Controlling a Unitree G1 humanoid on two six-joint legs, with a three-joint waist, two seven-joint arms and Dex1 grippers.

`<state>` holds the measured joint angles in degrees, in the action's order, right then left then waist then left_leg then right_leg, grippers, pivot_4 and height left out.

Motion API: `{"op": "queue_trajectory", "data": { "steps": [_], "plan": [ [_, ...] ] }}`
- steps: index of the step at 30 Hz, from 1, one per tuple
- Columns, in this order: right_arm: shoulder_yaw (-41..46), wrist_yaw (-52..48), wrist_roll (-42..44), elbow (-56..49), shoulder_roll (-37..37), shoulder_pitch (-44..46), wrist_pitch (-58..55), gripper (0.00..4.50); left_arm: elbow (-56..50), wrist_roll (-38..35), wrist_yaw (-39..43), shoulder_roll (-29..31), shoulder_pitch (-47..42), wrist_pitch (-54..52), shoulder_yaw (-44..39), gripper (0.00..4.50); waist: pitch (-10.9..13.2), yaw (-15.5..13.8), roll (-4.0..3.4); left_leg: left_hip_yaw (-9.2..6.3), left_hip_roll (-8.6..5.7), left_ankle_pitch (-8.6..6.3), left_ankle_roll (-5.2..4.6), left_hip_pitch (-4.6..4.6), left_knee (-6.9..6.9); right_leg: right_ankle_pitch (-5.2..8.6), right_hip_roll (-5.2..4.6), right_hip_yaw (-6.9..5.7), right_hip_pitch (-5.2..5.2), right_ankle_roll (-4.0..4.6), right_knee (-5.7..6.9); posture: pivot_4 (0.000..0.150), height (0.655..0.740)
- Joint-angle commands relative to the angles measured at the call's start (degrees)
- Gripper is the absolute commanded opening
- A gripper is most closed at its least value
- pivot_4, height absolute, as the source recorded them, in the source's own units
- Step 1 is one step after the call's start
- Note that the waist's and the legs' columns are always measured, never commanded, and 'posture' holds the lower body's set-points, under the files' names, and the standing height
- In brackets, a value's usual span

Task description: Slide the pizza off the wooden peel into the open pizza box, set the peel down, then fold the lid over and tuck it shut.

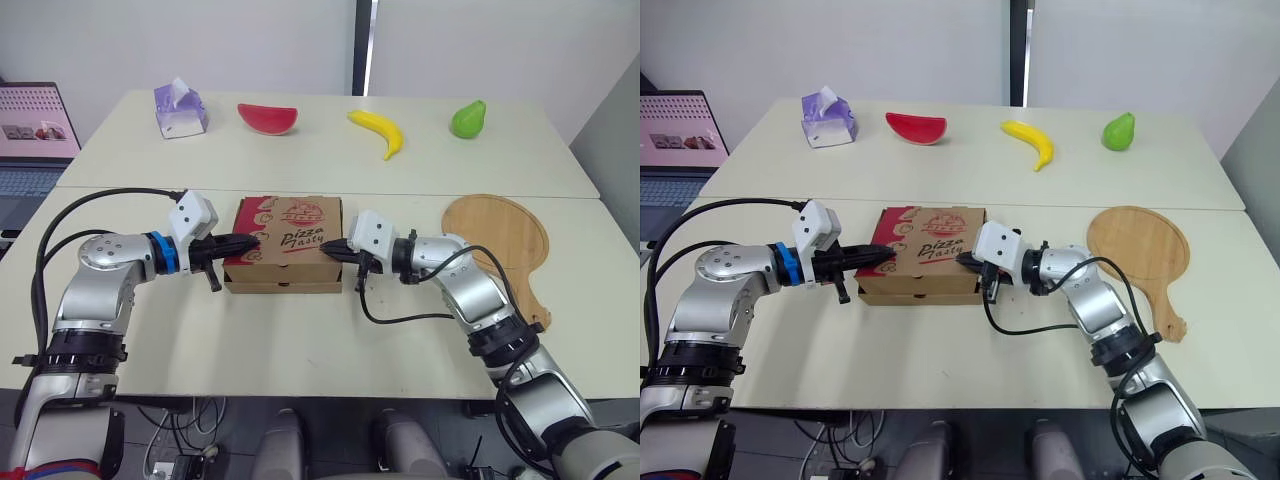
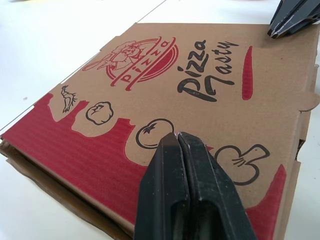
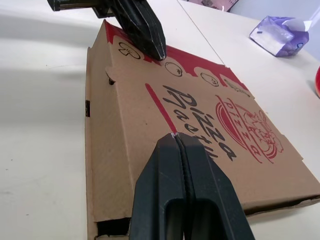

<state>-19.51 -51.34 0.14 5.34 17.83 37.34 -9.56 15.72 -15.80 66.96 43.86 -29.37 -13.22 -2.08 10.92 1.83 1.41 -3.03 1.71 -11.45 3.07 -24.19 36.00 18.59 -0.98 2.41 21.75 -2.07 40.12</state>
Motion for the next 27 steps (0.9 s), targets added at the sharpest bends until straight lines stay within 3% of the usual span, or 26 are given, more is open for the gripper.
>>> {"op": "queue_trajectory", "data": {
  "steps": [1, 7, 10, 14, 19, 27],
  "plan": [
    [-0.97, -0.58, -0.98, 0.48, 1.05, -0.93, 0.22, 0.05, -1.14, 1.55, 0.64, 1.37, 2.65, -0.31, 1.37, 0.0, 0.0, 0.02, 0.0, 0.01, 0.0, 0.0, 0.0, 0.08, -0.02, 0.0, 0.0, 0.01, -0.07, 0.0, -0.03, 0.15, 0.74],
    [-0.62, -0.4, -0.37, 0.3, 1.07, -0.96, 1.02, 0.05, -1.77, 1.53, 0.19, 1.39, 3.2, -0.72, 1.18, 0.0, -0.02, 0.02, 0.0, 0.02, 0.01, -0.01, -0.01, 0.35, -0.06, 0.01, 0.0, 0.02, -0.35, 0.0, -0.12, 0.15, 0.74],
    [2.98, -3.29, 6.64, -4.7, 0.51, -0.98, 0.16, 0.05, -1.58, 1.58, 0.11, 1.39, 2.94, -0.66, 1.11, 0.0, -0.02, 0.02, 0.0, 0.02, 0.01, -0.01, -0.01, 0.34, -0.06, 0.01, 0.0, 0.01, -0.35, 0.0, -0.12, 0.15, 0.74],
    [1.89, -9.37, 8.43, -10.67, 5.9, -2.92, -0.83, 0.05, -1.03, 1.76, 0.18, 1.4, 2.56, -0.27, 1.14, 0.0, -0.01, 0.0, -0.01, 0.02, 0.01, -0.01, -0.01, 0.32, -0.06, 0.01, -0.01, 0.02, -0.34, 0.0, -0.13, 0.15, 0.74],
    [-1.97, -9.59, 2.73, -13.03, 10.82, -5.5, 0.55, 0.05, -0.34, 1.98, 0.27, 1.3, 1.93, 0.16, 1.27, 0.0, -0.01, 0.01, -0.01, 0.01, 0.02, -0.01, -0.01, 0.33, -0.06, 0.01, 0.01, 0.01, -0.34, -0.01, -0.14, 0.15, 0.74],
    [-2.49, -2.17, -1.7, -11.07, 6.28, -4.52, -1.06, 0.05, 0.6, 2.1, 0.64, 1.31, 1.12, 0.59, 1.65, 0.0, -0.01, -0.01, -0.01, 0.02, 0.01, -0.01, -0.01, 0.32, -0.05, 0.01, 0.01, 0.02, -0.34, -0.01, -0.13, 0.15, 0.74]
  ]
}}
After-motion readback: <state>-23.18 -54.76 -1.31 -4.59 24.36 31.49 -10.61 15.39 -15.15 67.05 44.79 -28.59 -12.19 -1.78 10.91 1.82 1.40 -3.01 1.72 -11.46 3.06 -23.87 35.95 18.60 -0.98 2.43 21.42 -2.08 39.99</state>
